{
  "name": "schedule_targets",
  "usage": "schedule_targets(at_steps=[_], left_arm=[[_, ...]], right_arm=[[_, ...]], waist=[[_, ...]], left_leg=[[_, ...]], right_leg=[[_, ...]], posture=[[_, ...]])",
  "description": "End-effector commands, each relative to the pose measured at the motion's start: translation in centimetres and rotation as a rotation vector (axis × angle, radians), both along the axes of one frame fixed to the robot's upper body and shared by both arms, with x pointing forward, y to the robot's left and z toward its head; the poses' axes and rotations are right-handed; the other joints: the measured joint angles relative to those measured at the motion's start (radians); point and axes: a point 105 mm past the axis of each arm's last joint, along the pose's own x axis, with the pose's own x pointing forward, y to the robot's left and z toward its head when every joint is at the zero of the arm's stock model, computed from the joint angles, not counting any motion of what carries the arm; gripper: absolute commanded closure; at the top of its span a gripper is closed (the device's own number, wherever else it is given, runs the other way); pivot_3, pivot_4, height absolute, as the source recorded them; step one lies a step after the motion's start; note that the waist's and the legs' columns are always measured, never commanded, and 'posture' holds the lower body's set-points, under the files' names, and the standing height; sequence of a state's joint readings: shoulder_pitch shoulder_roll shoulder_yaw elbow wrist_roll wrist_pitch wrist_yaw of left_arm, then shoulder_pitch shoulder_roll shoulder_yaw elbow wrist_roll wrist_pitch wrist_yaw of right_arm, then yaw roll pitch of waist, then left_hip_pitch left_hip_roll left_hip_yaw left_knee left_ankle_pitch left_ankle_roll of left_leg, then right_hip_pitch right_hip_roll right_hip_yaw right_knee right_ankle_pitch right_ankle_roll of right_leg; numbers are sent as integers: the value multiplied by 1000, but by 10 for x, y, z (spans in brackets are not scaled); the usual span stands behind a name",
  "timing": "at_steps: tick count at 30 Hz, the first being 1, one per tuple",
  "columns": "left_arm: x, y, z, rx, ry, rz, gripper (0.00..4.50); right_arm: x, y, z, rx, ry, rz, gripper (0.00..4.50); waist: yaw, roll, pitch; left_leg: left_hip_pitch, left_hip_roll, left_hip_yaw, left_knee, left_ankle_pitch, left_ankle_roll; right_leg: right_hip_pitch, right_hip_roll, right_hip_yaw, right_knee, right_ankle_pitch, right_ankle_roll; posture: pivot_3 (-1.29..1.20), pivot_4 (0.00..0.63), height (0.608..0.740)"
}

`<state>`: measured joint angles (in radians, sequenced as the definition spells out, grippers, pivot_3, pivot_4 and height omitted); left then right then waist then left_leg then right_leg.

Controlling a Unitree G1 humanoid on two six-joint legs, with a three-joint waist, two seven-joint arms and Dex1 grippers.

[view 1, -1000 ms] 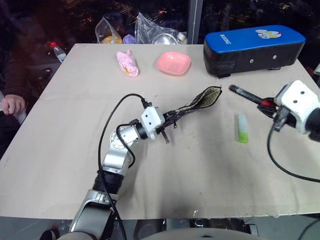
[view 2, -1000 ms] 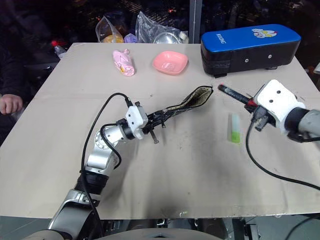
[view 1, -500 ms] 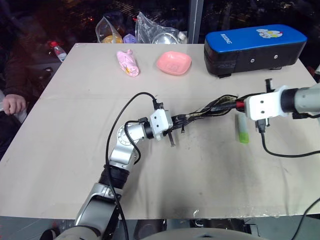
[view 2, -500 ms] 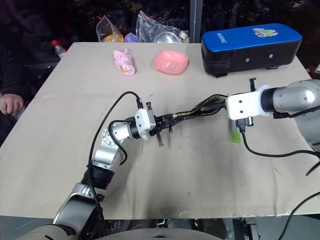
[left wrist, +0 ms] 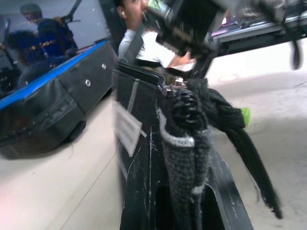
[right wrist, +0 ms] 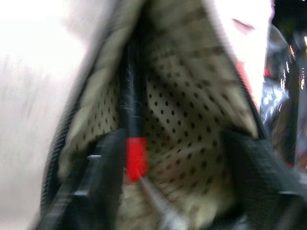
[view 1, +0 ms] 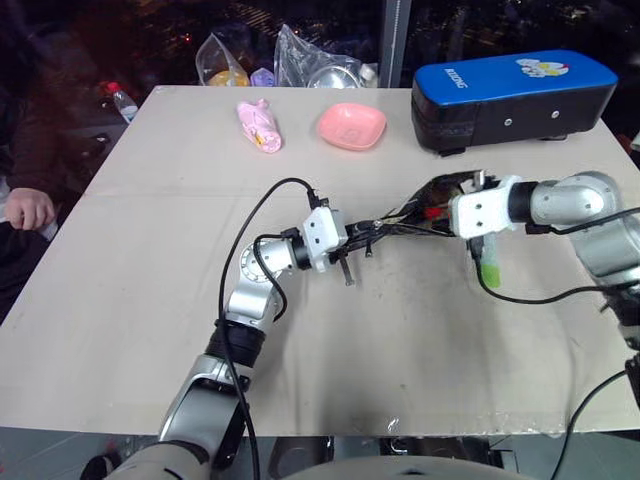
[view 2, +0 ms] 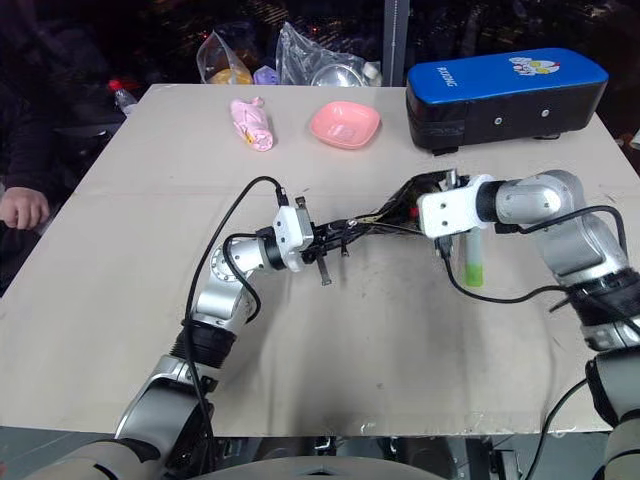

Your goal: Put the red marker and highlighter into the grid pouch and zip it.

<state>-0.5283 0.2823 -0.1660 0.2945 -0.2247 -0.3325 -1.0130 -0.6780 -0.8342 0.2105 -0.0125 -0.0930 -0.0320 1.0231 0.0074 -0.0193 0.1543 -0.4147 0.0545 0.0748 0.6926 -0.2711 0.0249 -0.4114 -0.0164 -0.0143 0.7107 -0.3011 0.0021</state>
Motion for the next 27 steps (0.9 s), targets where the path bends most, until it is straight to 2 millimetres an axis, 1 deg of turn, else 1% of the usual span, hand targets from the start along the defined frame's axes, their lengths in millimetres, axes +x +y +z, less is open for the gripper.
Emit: schedule_targets(at_steps=[1,2,3,4,6,7,8,9,11,12,14,18,21,23,24,26,27], left_arm=[[2,5,9,-36,-27,31,4500],[2,6,9,-41,-24,39,4500],[3,7,8,-41,-21,47,4500],[3,7,8,-40,-18,55,4500],[4,9,6,-44,-6,66,4500],[4,10,5,-44,-3,68,4500],[3,10,5,-43,-2,68,4500],[5,10,6,-46,0,73,4500],[8,11,8,-51,3,83,4500],[9,11,9,-53,4,87,4500],[10,9,10,-55,3,87,4500],[10,6,11,-57,1,80,4500],[9,6,11,-59,2,81,4500],[8,6,11,-60,1,84,4500],[8,7,11,-60,1,87,4500],[7,8,9,-59,3,91,4500],[7,8,9,-59,4,93,4500]], right_arm=[[-19,-31,47,276,44,-169,25],[-24,-37,52,358,54,-213,25],[-25,-44,56,477,41,-281,25],[-27,-51,57,577,30,-352,25],[-35,-64,33,723,48,-523,25],[-41,-66,20,783,64,-592,25],[-46,-67,13,822,76,-638,25],[-52,-63,-17,867,109,-741,25],[-62,-57,-55,935,162,-891,25],[-65,-56,-68,958,179,-953,25],[-68,-56,-84,985,199,-1032,25],[-72,-54,-110,1006,252,-1134,25],[-71,-56,-119,1039,271,-1172,25],[-68,-55,-118,1061,278,-1167,521],[-67,-55,-118,1055,282,-1155,699],[-66,-54,-117,1026,282,-1134,1805],[-65,-55,-117,1016,280,-1128,2057]], waist=[[10,0,0],[10,0,0],[9,0,0],[8,0,0],[4,-1,-1],[4,-2,-2],[2,0,-1],[4,-1,-1],[6,-1,-3],[6,-2,-4],[-2,3,-2],[-6,2,-3],[-7,2,-3],[-9,2,-3],[-10,2,-3],[-12,2,-3],[-12,2,-3]], left_leg=[[0,0,0,0,0,0],[0,0,0,0,0,0],[0,0,0,0,0,0],[0,0,0,0,0,0],[1,0,-1,1,0,0],[1,0,0,1,0,0],[1,1,-2,1,0,0],[1,0,0,1,0,0],[1,0,-2,1,0,0],[0,0,-1,0,0,0],[0,0,0,-1,1,-1],[1,-1,2,2,1,0],[1,-1,0,2,1,0],[1,-1,0,2,1,0],[1,-1,0,2,1,0],[1,-1,0,2,1,0],[1,-1,0,2,1,0]], right_leg=[[0,0,0,0,0,0],[0,-1,-1,0,0,0],[1,-1,-1,-1,0,0],[1,-1,-1,-1,0,0],[1,-1,-1,1,0,0],[1,-1,0,1,0,0],[2,0,-1,2,0,0],[1,0,0,2,0,0],[1,1,-1,2,0,0],[0,1,0,2,0,0],[-1,1,1,2,0,0],[0,1,2,2,0,1],[0,2,2,2,0,1],[0,2,2,2,0,1],[0,2,2,2,0,1],[0,2,2,2,0,1],[0,2,2,2,0,1]], posture=[[0,150,716],[0,150,716],[0,150,716],[0,150,716],[0,150,716],[0,150,716],[0,150,716],[0,150,716],[0,150,716],[0,150,716],[0,150,716],[0,150,716],[0,150,716],[0,150,716],[0,150,716],[0,150,716],[0,150,716]])
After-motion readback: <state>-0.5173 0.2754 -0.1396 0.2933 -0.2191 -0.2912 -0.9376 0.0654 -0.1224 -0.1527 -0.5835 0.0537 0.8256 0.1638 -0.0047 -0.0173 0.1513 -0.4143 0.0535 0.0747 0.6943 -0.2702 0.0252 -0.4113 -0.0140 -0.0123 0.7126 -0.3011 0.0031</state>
